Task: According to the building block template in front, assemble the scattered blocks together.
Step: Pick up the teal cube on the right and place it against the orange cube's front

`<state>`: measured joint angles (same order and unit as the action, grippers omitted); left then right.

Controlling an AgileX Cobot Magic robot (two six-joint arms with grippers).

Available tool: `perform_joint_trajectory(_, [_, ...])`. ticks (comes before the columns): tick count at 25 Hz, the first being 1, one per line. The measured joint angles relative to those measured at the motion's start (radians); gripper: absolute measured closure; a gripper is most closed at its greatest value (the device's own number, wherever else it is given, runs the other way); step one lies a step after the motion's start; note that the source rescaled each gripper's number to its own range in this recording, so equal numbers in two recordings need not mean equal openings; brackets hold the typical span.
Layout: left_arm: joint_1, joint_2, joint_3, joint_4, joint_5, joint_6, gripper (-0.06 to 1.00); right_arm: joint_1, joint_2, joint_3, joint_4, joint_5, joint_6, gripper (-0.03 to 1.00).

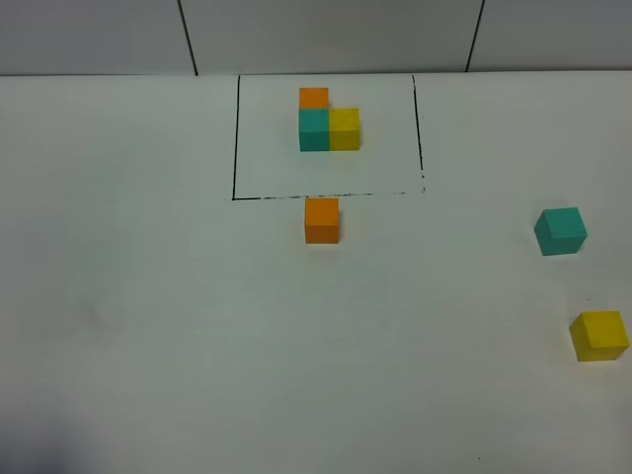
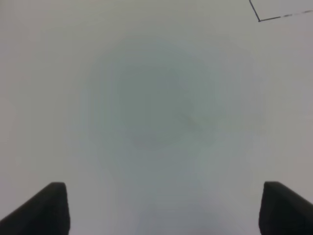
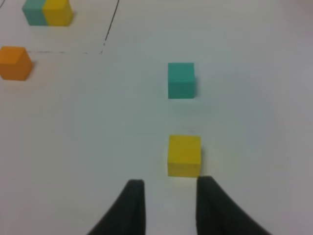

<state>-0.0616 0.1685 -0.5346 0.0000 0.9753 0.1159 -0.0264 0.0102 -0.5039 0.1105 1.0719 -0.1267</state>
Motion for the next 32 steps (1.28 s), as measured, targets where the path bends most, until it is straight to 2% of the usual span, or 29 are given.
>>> perform_joint_trajectory(9, [0.0, -0.169, 0.028, 0.0, 0.076, -0.006, 0.0, 0.0, 0.0, 0.0, 0.0, 0.0, -0.001, 0.97])
perform_joint_trajectory(15, [0.0, -0.175, 0.029, 0.0, 0.08, -0.021, 0.01, 0.0, 0.0, 0.0, 0.0, 0.0, -0.001, 0.97])
perform_joint_trajectory(25, [0.0, -0.175, 0.029, 0.0, 0.08, -0.027, 0.13, 0.0, 0.0, 0.0, 0.0, 0.0, 0.0, 0.97])
perform_joint_trajectory(32, [0.015, -0.175, 0.029, 0.02, 0.08, -0.03, 0.13, 0.0, 0.0, 0.0, 0.0, 0.0, -0.001, 0.97])
